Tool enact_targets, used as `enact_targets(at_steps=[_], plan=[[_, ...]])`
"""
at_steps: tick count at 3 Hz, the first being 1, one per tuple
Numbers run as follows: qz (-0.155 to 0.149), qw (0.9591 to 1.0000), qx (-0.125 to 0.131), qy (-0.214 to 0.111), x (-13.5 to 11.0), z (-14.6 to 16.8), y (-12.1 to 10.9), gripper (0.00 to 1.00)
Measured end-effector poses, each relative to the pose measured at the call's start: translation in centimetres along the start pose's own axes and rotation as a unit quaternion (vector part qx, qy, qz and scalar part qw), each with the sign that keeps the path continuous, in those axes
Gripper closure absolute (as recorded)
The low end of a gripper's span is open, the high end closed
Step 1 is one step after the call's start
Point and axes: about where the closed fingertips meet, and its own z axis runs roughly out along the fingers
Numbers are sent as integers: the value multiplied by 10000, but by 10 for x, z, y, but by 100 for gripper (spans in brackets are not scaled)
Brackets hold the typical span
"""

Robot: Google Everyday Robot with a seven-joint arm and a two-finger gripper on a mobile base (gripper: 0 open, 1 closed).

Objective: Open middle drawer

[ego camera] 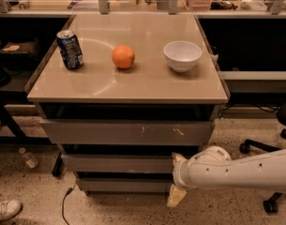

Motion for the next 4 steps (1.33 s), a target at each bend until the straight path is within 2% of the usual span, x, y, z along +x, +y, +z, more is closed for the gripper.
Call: enact_targets(at_steps=[4], plan=[[-166, 9998, -6, -136, -7, 60, -21, 0]])
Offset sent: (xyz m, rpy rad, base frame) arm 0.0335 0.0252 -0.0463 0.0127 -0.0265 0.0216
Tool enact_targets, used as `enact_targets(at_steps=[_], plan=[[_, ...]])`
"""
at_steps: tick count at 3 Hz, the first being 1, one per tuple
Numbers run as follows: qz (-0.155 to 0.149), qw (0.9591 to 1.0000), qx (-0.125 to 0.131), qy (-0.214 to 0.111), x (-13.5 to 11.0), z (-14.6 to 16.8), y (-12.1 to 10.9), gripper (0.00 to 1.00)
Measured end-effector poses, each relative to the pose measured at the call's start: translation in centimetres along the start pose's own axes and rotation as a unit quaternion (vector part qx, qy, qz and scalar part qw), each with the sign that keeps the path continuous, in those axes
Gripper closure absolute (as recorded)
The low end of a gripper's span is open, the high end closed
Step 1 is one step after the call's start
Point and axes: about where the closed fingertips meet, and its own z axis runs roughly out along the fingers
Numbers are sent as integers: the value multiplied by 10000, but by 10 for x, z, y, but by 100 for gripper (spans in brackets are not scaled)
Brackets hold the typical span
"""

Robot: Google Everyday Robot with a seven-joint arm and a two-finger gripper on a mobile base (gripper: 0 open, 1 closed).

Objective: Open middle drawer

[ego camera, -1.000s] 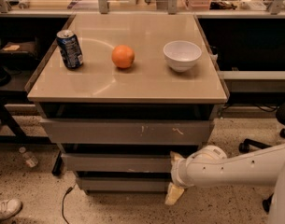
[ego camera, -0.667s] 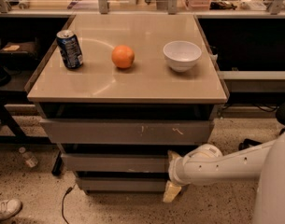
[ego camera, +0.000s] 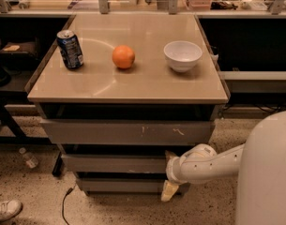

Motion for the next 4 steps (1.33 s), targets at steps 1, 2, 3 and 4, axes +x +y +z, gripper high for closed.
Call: enact_targets(at_steps=[1, 2, 3, 4], plan=[[-72, 9999, -73, -25, -1, 14, 3, 0], [-257, 9993, -267, 56, -4, 23, 16, 0], [-442, 9973, -556, 165, -7, 16, 43, 0], [-414, 9954, -838, 208, -6, 2, 72, 0]])
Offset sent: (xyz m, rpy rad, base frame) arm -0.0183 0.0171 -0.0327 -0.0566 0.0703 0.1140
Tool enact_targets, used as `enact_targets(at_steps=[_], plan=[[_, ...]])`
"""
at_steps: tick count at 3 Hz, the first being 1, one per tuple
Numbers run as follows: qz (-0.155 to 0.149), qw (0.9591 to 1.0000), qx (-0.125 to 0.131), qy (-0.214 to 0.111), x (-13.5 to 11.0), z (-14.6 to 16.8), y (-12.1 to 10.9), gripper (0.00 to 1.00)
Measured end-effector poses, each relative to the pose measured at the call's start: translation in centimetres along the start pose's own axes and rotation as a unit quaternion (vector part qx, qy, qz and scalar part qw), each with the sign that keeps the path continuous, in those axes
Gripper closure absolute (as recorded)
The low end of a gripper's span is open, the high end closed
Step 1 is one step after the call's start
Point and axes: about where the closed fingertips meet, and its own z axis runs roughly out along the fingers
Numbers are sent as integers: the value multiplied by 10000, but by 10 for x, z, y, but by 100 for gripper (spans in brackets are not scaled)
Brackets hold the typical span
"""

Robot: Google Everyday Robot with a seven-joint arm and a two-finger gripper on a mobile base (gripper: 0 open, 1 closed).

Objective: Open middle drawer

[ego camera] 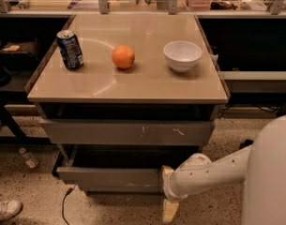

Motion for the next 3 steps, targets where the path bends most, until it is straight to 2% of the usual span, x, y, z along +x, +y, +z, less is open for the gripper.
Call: enact_targets(at_steps=[1, 2, 3], plan=[[103, 9998, -141, -16, 2, -19, 20, 0], [364, 9990, -255, -7, 14, -56, 43, 0], [326, 9991, -253, -47, 13, -55, 43, 0]])
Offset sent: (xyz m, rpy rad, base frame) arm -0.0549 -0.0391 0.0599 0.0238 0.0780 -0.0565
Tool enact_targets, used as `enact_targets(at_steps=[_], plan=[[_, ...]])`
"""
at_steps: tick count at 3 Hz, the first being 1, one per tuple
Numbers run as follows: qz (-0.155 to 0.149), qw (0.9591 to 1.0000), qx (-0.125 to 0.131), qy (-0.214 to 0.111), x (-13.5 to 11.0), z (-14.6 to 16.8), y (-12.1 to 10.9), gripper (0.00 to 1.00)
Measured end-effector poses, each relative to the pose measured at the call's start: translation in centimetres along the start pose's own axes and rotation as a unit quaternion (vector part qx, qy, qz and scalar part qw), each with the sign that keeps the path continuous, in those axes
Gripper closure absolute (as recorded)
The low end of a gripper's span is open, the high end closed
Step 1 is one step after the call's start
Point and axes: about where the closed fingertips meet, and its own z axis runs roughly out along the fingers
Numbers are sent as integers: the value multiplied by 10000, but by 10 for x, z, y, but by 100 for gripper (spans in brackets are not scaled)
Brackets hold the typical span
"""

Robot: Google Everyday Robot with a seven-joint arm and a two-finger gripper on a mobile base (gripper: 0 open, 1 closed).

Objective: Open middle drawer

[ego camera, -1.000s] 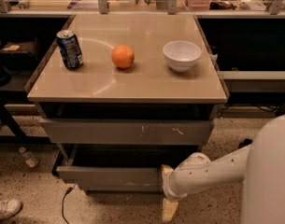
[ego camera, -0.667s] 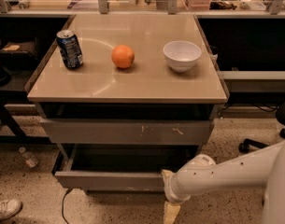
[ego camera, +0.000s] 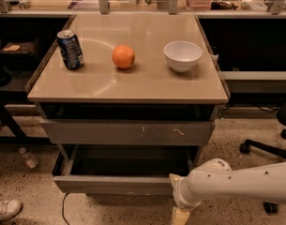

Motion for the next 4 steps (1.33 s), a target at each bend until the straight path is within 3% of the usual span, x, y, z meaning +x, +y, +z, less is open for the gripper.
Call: enact_targets(at_steps=[2, 4], plan=[[-265, 9996, -3, 116, -7, 17, -16, 0], [-530, 9972, -313, 433, -4, 48, -8, 0]])
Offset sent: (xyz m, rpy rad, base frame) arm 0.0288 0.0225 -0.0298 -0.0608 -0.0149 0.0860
